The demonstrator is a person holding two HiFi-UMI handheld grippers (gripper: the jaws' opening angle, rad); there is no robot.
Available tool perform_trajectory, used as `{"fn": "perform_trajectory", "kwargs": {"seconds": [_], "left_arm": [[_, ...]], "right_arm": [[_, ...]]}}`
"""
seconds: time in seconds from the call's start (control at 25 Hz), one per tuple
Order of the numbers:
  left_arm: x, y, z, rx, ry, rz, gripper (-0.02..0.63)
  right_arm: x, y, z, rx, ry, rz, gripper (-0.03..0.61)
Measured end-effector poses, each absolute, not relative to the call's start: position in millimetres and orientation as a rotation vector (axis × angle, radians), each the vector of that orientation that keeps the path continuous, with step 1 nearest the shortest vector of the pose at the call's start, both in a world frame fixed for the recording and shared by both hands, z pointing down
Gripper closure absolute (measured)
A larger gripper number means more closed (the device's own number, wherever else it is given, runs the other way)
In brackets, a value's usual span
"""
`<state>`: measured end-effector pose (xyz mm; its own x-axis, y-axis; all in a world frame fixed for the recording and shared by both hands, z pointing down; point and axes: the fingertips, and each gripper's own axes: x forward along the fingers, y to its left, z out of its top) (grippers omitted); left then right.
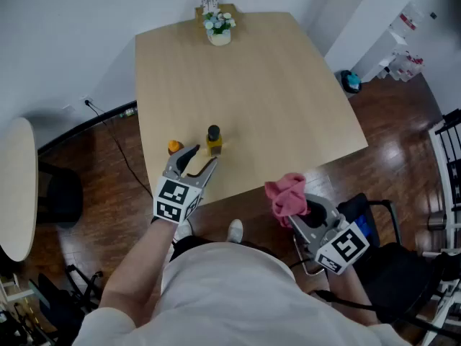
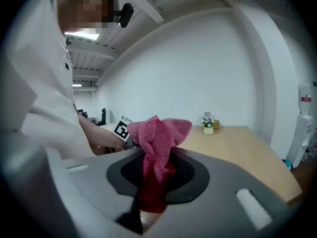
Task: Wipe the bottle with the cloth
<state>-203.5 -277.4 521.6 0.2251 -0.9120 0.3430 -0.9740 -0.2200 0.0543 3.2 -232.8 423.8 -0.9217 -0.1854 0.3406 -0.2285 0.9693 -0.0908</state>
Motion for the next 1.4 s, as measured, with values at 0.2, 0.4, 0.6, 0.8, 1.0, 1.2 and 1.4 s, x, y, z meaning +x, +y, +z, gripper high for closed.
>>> {"fn": "perform_trajectory", "kwargs": {"seconds": [0.2,0.4,0.6,0.8,1.0,1.2,1.4], "left_arm": [[-222.0,-318.0,550.3,2.198,-1.788,0.407,0.368],[-226.5,-343.1,577.5,2.168,-1.755,0.457,0.362],[-223.4,-354.2,581.5,2.207,-1.729,0.448,0.457],[-218.6,-352.1,575.6,2.212,-1.715,0.445,0.465],[-212.7,-347.9,541.1,2.285,-1.734,0.409,0.466],[-197.7,-339.5,508.4,2.336,-1.701,0.411,0.466],[-182.7,-327.5,487.7,2.383,-1.688,0.452,0.466]], "right_arm": [[-0.5,-236.5,425.1,0.403,-2.781,0.212,0.491],[-0.9,-234.7,425.2,0.484,-2.755,0.223,0.491],[3.9,-241.6,428.4,0.573,-2.725,0.25,0.491],[-2.3,-249.2,427.5,0.564,-2.734,0.23,0.491],[-44.0,-271.3,405.1,0.467,-2.812,0.175,0.491],[-112.8,-280.5,377.6,0.227,-2.854,0.022,0.491],[-171.1,-272.5,377.8,-0.003,-2.789,-0.094,0.491]]}}
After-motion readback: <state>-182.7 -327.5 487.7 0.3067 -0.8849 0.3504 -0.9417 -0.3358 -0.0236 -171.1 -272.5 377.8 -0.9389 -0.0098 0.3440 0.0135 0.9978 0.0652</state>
